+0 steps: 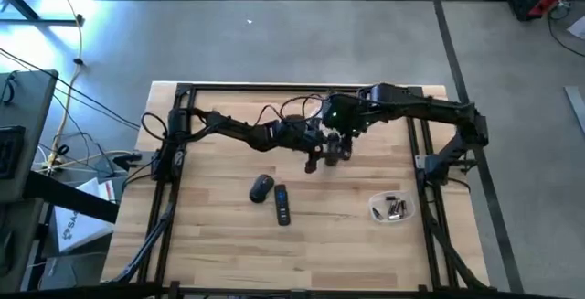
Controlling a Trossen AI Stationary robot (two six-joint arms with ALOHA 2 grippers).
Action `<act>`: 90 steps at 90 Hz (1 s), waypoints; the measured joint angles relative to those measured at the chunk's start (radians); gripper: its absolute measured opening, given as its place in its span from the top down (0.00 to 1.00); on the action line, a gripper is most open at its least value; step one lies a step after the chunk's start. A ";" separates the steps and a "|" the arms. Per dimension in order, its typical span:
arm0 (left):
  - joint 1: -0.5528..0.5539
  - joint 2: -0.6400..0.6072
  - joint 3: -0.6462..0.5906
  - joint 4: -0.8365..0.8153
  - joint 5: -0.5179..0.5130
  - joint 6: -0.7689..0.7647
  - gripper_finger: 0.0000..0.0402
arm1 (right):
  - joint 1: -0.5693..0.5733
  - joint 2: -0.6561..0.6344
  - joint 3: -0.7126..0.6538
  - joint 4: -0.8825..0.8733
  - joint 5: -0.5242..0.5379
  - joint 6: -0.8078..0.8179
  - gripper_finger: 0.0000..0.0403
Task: Insert battery
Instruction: Close the flashlight using its cover
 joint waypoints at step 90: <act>-0.016 0.001 0.123 -0.257 0.111 0.070 0.67 | 0.008 0.000 -0.042 -0.022 -0.159 -0.520 0.61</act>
